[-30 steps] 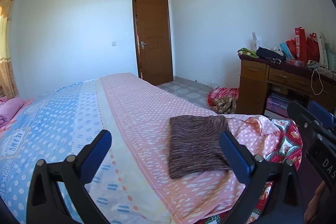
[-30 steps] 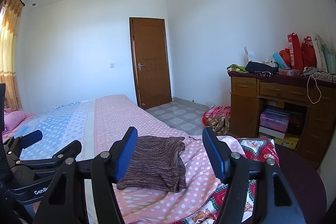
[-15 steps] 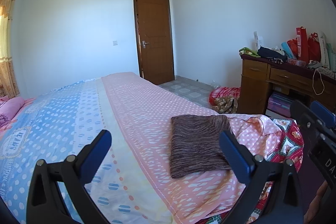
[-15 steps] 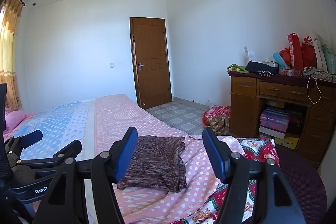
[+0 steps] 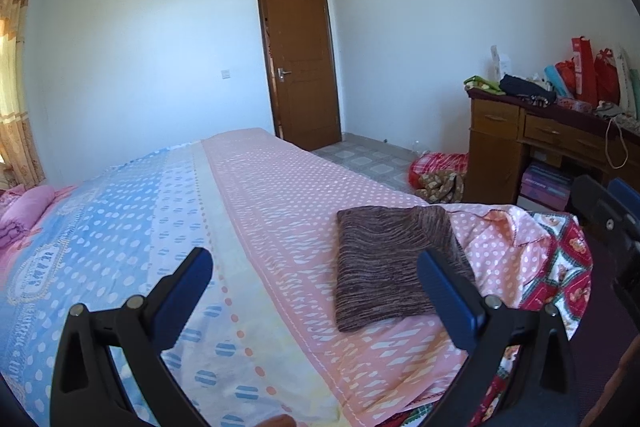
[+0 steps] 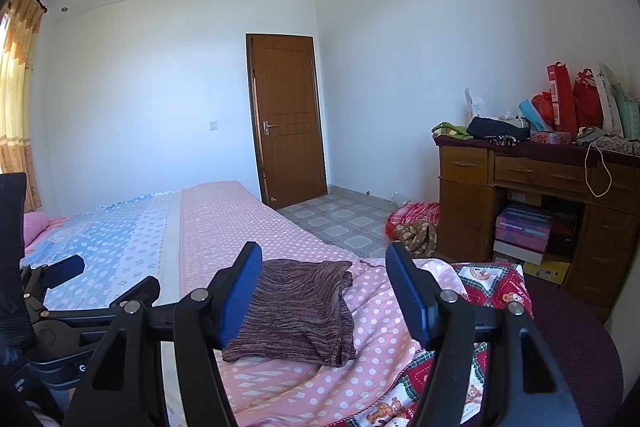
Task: Fold small clothes
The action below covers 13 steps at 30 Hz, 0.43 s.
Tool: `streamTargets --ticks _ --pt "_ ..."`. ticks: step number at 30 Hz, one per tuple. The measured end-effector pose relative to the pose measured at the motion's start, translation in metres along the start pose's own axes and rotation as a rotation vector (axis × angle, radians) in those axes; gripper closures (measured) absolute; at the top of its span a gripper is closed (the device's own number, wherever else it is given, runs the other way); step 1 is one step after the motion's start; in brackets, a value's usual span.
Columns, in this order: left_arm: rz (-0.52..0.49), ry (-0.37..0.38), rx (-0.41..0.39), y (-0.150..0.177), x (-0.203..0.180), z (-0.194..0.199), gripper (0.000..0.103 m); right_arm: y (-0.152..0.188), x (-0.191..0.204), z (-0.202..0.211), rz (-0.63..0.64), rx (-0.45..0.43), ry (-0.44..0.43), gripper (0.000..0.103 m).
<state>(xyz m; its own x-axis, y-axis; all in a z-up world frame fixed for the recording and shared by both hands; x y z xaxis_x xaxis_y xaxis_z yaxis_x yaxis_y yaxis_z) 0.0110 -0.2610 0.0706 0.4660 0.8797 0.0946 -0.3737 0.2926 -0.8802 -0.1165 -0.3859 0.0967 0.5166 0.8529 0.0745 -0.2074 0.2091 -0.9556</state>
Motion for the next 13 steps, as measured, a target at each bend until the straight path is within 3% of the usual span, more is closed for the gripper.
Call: streamTargets --ticks 3,6,13 --pt "0.007 -0.024 0.029 0.0010 0.0010 -0.0057 0.000 0.0006 0.0002 -0.0029 -0.002 0.012 -0.003 0.038" --pt "0.029 0.023 0.049 0.0027 0.0054 -0.0089 0.000 0.0008 -0.0012 -0.0032 -0.003 0.012 -0.002 0.038" --pt "0.013 0.004 0.027 0.0026 0.0047 -0.0045 0.000 0.0016 -0.0017 -0.0048 -0.002 0.014 -0.002 0.038"
Point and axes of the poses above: each gripper's, at about its wrist camera, not at the fingertips, and z roughly against the way its jaws point, x to its left, y to its underside, the point moved 1 cm from there along -z, roughly the way its jaws point, and after that the axes turned 4 degrees about x, right-handed, at the moved point
